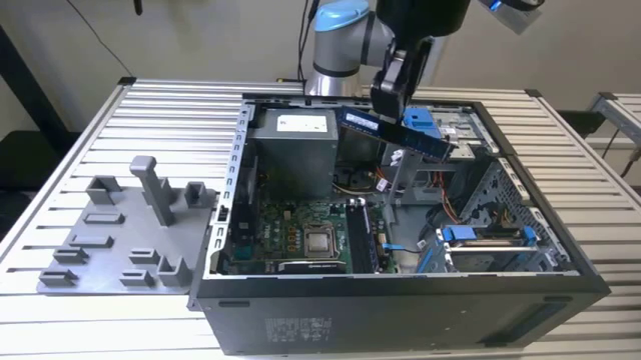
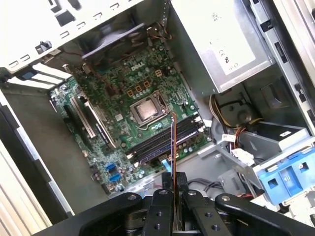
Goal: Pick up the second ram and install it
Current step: 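Insert the second ram into the second slot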
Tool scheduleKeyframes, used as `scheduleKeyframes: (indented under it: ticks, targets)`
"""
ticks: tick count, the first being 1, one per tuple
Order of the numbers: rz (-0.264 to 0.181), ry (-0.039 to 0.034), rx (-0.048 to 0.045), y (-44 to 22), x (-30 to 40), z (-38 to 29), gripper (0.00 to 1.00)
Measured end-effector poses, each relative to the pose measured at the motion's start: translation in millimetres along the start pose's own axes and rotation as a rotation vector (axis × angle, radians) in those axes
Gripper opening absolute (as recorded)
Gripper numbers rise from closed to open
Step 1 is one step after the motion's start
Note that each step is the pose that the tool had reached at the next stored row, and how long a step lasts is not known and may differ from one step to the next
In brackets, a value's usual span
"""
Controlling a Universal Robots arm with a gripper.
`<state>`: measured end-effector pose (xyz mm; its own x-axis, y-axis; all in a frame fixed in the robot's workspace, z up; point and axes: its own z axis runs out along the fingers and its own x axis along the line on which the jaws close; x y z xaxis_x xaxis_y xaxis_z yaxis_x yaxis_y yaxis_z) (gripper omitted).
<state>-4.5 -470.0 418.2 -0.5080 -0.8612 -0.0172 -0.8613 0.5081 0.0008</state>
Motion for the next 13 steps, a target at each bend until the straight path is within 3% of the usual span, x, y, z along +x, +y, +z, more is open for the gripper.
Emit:
scheduleKeyframes:
  ticks: [13]
  targets:
    - [0.111,-0.0002,0.0019,0.0,0.0,0.3,0.14]
